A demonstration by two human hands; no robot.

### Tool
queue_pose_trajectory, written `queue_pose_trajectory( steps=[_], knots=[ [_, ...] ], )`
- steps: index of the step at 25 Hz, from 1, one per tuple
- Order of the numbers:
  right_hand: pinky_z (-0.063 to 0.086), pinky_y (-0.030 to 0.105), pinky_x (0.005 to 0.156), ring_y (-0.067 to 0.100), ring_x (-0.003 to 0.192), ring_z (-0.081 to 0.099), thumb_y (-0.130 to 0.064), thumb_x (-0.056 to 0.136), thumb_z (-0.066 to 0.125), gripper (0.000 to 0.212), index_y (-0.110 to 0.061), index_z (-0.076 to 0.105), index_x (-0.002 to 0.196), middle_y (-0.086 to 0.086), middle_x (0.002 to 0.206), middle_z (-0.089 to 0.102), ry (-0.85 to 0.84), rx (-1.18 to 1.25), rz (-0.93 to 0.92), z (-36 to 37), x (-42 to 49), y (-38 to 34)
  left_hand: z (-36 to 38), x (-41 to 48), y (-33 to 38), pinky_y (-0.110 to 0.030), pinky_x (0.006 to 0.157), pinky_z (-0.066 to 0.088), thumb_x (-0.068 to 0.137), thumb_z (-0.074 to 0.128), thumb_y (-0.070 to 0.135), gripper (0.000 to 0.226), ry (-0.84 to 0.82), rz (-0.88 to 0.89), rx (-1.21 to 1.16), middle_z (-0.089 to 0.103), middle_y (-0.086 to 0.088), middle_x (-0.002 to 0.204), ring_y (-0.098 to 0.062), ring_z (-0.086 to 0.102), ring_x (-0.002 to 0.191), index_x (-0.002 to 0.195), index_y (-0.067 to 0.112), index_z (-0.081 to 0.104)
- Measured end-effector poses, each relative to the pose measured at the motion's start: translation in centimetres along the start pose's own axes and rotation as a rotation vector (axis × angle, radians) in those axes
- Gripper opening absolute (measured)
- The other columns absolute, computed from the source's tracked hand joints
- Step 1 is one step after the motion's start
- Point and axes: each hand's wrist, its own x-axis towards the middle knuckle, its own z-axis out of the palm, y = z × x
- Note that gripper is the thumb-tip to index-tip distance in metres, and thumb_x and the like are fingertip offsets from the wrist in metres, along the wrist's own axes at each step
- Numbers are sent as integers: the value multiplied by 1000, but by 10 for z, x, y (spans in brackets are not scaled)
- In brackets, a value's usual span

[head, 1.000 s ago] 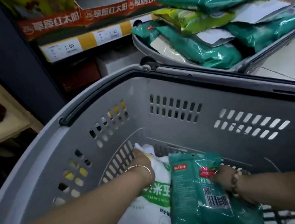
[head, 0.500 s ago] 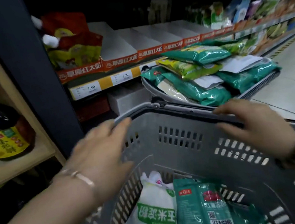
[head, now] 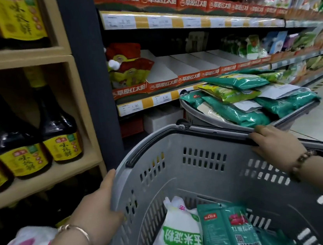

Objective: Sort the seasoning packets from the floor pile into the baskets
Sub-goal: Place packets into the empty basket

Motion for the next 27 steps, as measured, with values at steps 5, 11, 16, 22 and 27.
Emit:
queue_pose_trajectory(
  steps=[5,11,16,22,27],
  knots=[
    [48,36,74,28,95,56,-12,85,61,20,-9,65,105,9,104,59,22,25,-83,-10,30,-56,-23,-19,-37,-25,70,41,79,64,16,90,123,-126,-25,56,0,125,-22,57,103,147,35,9],
    [42,32,73,27,96,52,-7,85,56,17,-11,61,101,8,104,55,32,62,-114,-17,58,-112,-45,-34,-76,-30,73,46,76,66,7,87,221,-179,-86,54,-1,109,-23,54,92,144,37,22],
    [40,33,70,28,98,49,-3,82,57,14,-10,54,94,9,103,51,17,75,-168,-30,69,-137,-59,-35,-97,-29,72,48,73,69,7,86,252,-213,-97,54,1,108,-22,57,92,143,36,28],
    [40,35,62,28,101,49,-4,86,51,13,-11,50,97,8,108,47,-27,104,-396,-82,82,-190,-63,-40,-102,-29,73,48,73,74,9,80,337,-240,-152,58,3,111,-18,58,92,140,31,37],
    [49,38,76,27,106,52,-31,89,53,29,-17,57,115,6,112,55,174,672,-821,-145,74,-306,-64,-59,-114,-26,56,51,80,70,29,56,427,-379,-426,68,3,84,-9,65,67,130,30,45]
  ],
)
